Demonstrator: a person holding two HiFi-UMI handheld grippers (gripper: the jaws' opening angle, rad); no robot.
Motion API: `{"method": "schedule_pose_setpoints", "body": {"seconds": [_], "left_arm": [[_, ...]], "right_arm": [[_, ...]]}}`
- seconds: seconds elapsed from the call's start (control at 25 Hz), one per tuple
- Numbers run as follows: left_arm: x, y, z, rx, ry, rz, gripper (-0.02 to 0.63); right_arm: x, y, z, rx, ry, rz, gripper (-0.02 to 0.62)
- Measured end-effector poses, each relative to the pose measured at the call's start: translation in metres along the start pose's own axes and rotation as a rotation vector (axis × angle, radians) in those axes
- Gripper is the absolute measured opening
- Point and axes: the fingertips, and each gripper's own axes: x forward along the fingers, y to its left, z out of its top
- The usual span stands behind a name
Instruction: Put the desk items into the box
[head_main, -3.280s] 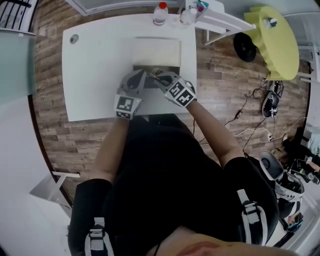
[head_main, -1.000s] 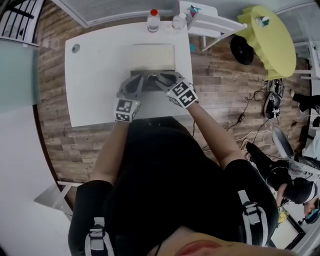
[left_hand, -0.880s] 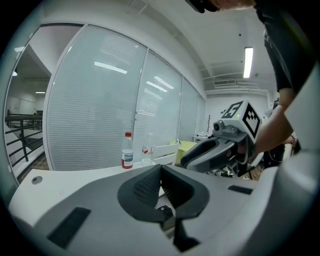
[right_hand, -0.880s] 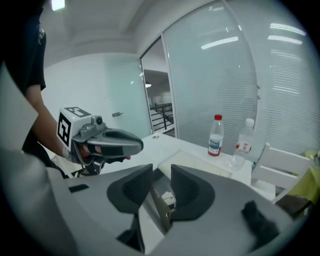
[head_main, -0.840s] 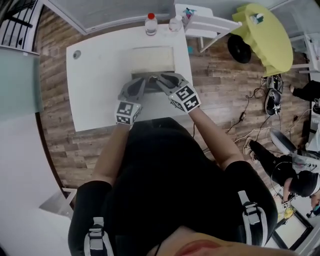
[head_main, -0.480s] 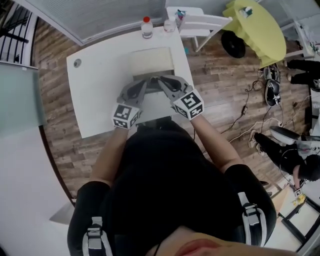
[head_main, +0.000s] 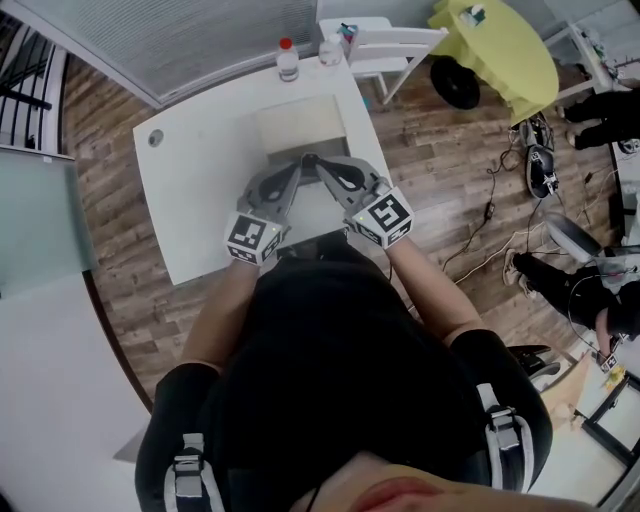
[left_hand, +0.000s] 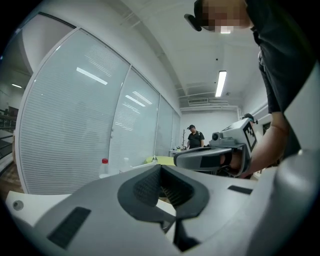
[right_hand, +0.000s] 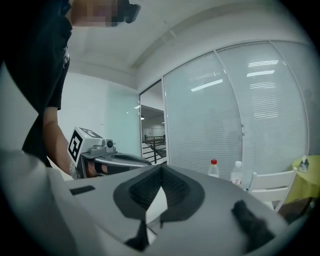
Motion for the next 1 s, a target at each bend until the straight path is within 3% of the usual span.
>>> {"method": "schedule_pose_setpoints", "body": {"seconds": [1.0], "left_arm": [[0.0011, 0.0035, -0.0047, 0.007, 0.016, -0.012, 0.012]], "right_arm": [[-0.0008, 0.0022, -0.0038, -0.027, 0.031, -0.017, 0.015]]}}
